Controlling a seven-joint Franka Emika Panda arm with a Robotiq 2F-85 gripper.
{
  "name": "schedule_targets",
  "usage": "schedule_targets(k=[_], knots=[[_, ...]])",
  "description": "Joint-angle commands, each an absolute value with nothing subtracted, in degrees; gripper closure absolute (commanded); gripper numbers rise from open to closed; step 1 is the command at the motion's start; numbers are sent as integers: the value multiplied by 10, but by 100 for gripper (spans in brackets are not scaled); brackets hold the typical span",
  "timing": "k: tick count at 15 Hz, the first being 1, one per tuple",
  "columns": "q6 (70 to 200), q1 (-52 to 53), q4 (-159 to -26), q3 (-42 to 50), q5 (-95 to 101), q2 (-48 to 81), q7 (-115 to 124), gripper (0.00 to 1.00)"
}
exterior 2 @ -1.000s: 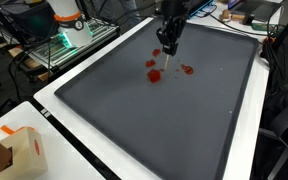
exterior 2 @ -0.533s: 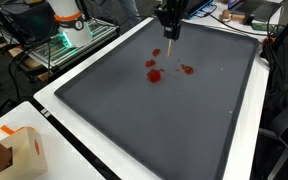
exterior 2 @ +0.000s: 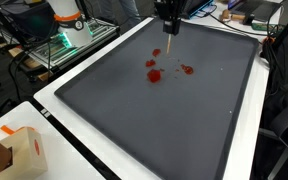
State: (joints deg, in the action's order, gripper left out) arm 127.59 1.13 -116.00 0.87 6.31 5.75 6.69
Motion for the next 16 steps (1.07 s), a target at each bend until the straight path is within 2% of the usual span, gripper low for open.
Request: schedule_targets(k=[1,5,6,16], knots=[[1275,9,-1159,7,63,57,67,87],[1275,9,-1159,7,63,56,67,87],[1275,9,-1159,7,63,56,67,97],[1232,-55,-1158,5,-258,84,-264,97]])
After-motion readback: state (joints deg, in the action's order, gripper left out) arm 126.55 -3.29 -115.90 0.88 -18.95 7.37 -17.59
